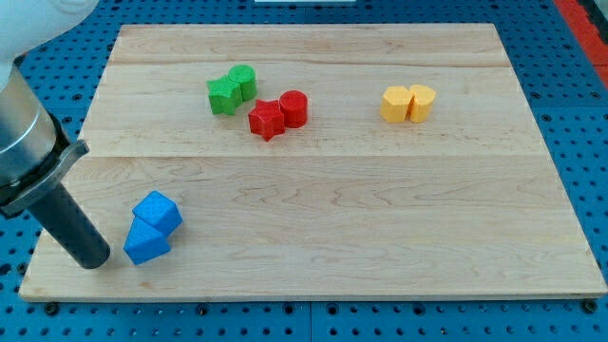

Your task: Slide the blue triangle slightly to the right

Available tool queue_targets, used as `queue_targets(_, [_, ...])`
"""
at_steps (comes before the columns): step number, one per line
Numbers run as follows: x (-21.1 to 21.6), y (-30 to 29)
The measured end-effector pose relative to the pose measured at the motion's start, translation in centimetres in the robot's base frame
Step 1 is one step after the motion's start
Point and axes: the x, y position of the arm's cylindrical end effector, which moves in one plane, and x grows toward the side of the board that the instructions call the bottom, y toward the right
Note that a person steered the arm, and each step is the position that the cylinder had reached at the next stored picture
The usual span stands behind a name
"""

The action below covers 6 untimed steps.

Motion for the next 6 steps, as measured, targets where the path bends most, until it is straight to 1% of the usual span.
queue_targets(2, [0.2,0.8])
queue_targets(3, [0.7,3.6])
queue_targets(4, [-0.1,1.3])
queue_targets(5, [-7.5,-2.0])
queue_targets(6, [-14.1,-1.6])
